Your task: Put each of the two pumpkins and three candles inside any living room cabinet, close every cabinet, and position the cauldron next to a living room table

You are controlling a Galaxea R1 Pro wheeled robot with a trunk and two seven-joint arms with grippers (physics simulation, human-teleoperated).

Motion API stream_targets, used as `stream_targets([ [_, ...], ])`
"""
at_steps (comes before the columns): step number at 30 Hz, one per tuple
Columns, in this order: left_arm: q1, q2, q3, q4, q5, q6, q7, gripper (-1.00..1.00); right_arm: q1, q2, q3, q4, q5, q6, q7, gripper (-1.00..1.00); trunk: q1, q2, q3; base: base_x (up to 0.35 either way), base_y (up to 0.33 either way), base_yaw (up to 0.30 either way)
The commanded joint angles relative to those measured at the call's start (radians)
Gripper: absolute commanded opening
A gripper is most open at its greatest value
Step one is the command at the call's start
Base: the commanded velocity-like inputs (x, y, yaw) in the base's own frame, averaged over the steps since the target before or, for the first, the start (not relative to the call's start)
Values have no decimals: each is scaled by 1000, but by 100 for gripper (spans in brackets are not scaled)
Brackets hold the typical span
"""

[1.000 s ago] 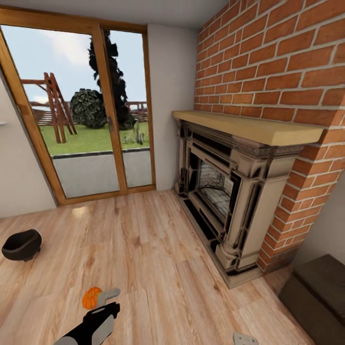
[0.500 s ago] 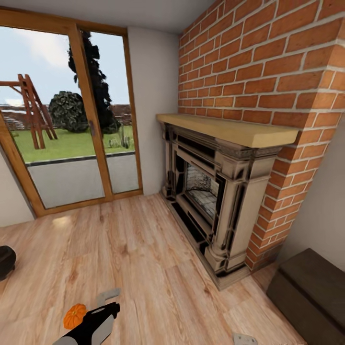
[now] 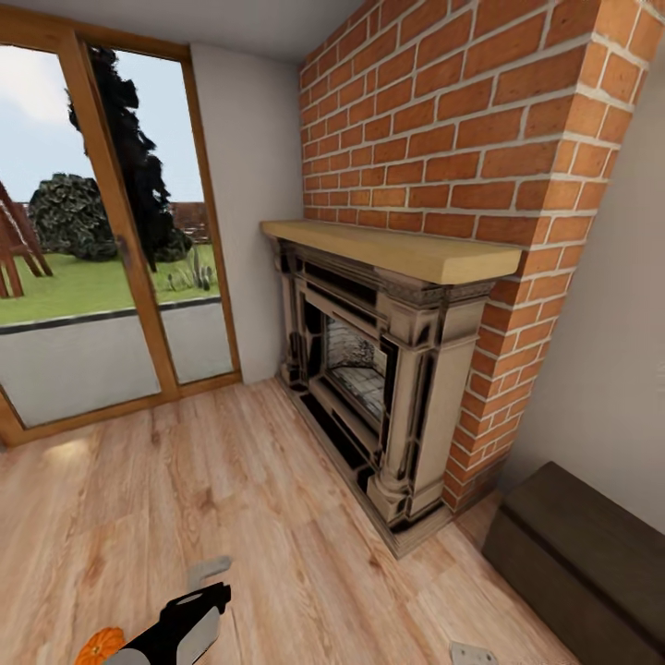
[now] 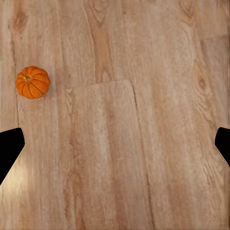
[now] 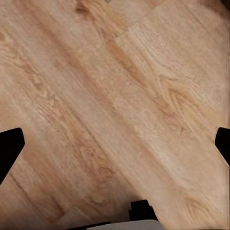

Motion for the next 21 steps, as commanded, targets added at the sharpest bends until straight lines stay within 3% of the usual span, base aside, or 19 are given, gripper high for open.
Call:
stream_targets([
  [1, 0, 1, -9, -3, 6, 4, 8, 100, -2, 1, 7, 4, -6, -5, -1, 100, 0, -1, -1, 96, 0, -257],
  [9, 0, 1, -9, -3, 6, 4, 7, 100, -2, 1, 7, 3, -51, -11, -4, 100, 0, -1, -1, 81, 0, -267],
  [21, 0, 1, -9, -3, 6, 5, 7, 100, -2, 1, 7, 3, -54, -13, -3, 100, 0, -1, 3, 5, 0, -169],
])
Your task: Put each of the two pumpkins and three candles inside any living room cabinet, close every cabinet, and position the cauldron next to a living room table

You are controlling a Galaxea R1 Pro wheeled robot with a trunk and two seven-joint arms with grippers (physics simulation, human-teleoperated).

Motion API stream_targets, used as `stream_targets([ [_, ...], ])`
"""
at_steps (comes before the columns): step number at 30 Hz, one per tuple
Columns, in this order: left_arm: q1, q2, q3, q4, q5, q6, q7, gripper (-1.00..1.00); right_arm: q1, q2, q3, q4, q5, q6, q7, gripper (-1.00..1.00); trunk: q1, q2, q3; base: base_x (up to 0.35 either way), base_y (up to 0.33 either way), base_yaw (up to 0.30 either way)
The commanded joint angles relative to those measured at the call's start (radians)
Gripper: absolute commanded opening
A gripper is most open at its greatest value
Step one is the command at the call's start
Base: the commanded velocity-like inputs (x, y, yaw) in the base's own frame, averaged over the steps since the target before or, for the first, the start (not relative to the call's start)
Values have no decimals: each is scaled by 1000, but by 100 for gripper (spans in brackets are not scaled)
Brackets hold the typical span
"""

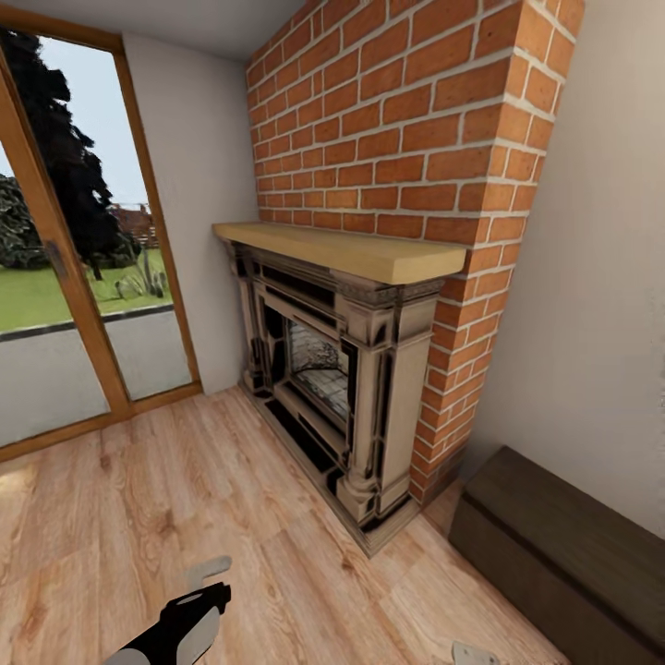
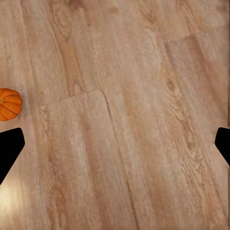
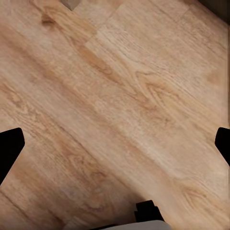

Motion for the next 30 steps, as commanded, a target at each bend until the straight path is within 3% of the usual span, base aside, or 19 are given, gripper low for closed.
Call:
stream_targets([
  [1, 0, 1, -8, -3, 6, 4, 7, 100, -2, 1, 7, 4, -6, -5, 0, 100, 0, -1, -1, 0, 0, -211],
  [30, 0, -1, -11, -3, 5, 4, 7, 100, -2, 1, 7, 4, 3, -5, 12, 100, 0, -1, 18, 0, 30, -237],
])
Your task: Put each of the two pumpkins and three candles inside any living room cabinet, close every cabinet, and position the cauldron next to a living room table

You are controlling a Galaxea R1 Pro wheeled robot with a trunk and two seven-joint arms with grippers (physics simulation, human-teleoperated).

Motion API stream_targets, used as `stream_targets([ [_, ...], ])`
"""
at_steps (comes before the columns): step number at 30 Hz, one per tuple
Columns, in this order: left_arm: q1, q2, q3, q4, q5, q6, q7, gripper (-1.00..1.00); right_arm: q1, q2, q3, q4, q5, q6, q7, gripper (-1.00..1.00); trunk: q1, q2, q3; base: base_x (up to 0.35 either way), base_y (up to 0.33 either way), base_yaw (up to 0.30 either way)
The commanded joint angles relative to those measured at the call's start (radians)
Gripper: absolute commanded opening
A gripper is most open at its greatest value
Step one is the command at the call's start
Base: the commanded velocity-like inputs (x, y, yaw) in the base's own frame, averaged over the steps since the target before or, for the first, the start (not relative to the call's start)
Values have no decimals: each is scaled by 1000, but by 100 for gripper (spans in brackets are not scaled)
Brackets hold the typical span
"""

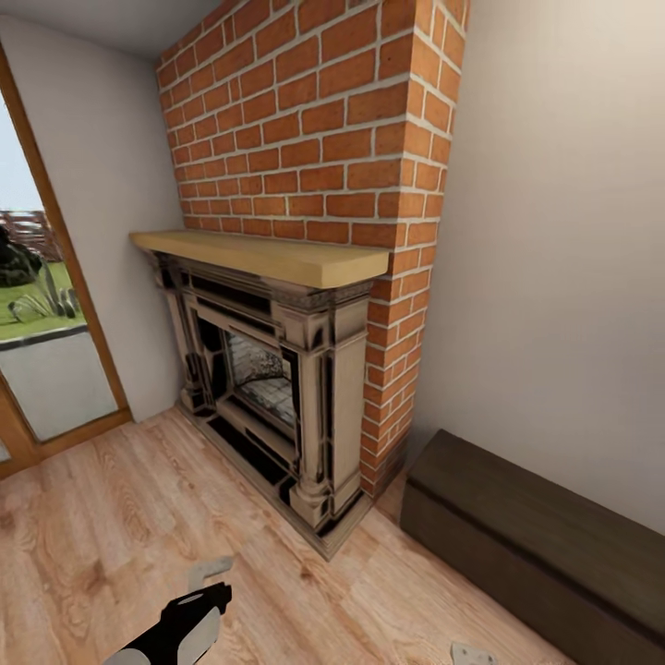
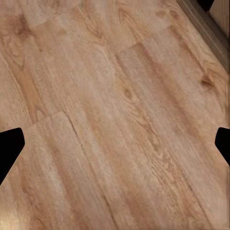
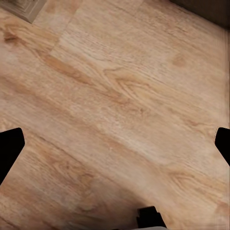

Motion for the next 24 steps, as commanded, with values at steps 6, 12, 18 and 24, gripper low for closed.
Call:
stream_targets([
  [6, 0, 0, -9, -2, 7, 4, 7, 100, -2, 1, 7, 5, -5, -5, 0, 100, 0, -1, 1, 0, 3, -255],
  [12, 0, -2, -9, 9, 5, 4, 7, 100, -2, 1, 8, 5, -6, -4, -1, 100, 0, -1, 4, 0, 0, -255],
  [18, 0, -1, -9, 11, 4, 4, 6, 100, -2, 1, 8, 5, -6, -4, -1, 100, 0, -1, 6, 0, 35, -255],
  [24, 0, -1, -9, 11, 4, 4, 6, 100, -2, 1, 7, 5, -7, -4, -2, 100, 0, -1, 9, 0, 8, -255],
])
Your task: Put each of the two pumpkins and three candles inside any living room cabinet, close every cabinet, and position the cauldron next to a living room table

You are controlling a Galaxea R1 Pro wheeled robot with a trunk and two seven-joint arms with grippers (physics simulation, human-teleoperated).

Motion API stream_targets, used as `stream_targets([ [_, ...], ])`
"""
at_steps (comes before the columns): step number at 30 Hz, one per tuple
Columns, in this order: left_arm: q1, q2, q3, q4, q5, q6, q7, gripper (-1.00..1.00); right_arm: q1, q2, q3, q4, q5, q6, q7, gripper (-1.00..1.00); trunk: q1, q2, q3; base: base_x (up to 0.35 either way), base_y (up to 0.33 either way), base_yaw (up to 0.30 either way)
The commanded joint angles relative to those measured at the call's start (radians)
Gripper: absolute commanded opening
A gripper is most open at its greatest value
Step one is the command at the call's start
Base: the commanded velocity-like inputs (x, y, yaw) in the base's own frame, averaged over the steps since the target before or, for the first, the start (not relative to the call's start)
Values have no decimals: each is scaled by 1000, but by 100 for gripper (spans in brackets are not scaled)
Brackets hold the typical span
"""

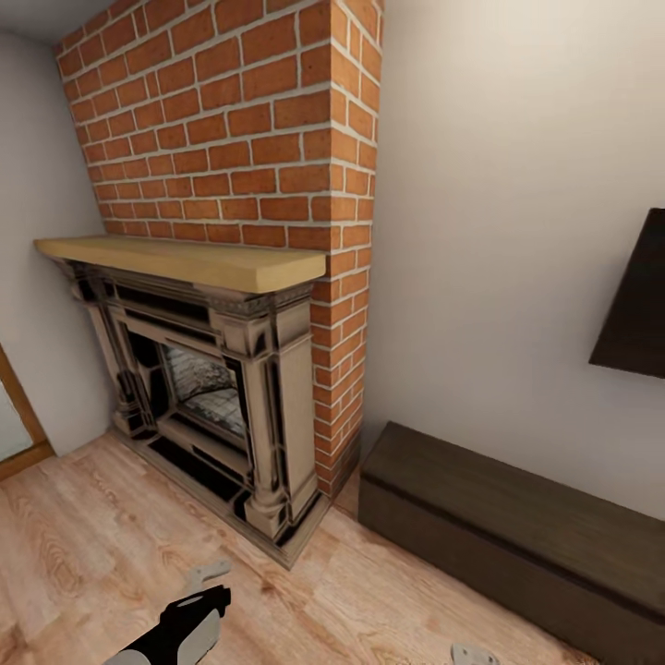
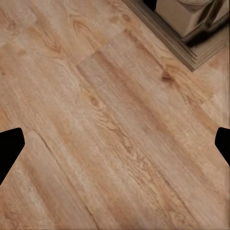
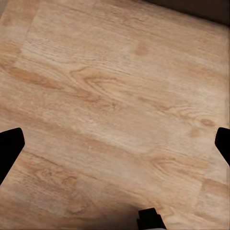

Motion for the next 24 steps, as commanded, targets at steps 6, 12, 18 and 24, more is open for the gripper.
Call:
stream_targets([
  [6, 0, 3, -8, 0, 6, 4, 7, 100, 8, 2, 8, 3, -4, -5, 0, 100, 0, -1, 1, -21, 8, -255],
  [12, 0, 0, -9, 15, 7, -51, 7, 100, 9, 2, 8, 3, -4, -5, 0, 100, 0, -1, 3, -111, 59, -256],
  [18, 0, -3, -9, 24, 6, -64, 7, 100, 9, 2, 8, 3, -5, -3, -1, 100, 0, -1, 3, -6, 3, -129],
  [24, 0, -4, -9, 24, 7, -64, 7, 100, 9, 2, 7, 3, -5, -5, -2, 100, 0, -1, 3, -107, 53, -212],
])
